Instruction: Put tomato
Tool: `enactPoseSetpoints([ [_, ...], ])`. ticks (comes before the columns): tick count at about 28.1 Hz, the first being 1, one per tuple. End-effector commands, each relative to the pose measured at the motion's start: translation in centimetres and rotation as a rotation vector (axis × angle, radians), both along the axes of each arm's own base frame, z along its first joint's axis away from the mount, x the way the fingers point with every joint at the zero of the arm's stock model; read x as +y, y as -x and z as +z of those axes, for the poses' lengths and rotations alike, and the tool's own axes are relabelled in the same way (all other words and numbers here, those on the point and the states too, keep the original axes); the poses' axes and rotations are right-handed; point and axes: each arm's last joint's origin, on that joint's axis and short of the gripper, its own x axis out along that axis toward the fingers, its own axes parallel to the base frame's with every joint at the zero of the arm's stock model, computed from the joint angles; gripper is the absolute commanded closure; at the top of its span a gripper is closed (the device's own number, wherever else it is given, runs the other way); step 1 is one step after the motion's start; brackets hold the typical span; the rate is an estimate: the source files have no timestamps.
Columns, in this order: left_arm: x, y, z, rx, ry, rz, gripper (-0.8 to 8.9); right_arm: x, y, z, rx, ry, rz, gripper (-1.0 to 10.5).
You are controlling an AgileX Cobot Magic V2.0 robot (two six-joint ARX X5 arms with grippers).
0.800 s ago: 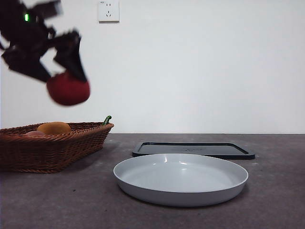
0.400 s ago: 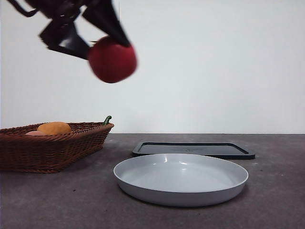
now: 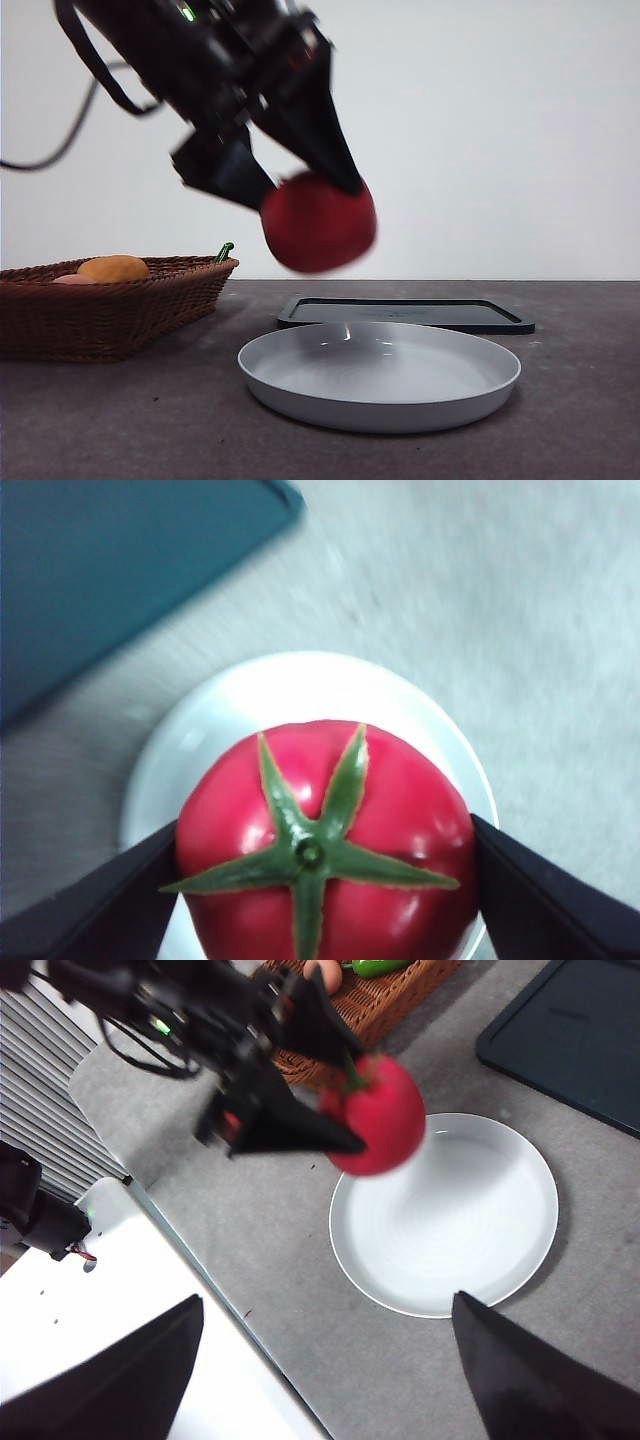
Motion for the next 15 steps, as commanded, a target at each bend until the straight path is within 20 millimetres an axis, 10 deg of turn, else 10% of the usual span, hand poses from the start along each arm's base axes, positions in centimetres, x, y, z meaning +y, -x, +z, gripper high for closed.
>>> enactPoseSetpoints([
  [1,-1.4,-0.5,-1.0,-0.018,-0.011,-0.044,4.75,0.1,0.0,0.5,-0.014,-0.006,0.004,5.5],
  [15,-4.2,-1.4,-5.7,-0.027,-0.079,-0.141,4.73,0.1,0.0,0.4,-0.014,-0.005,0.004,5.5],
])
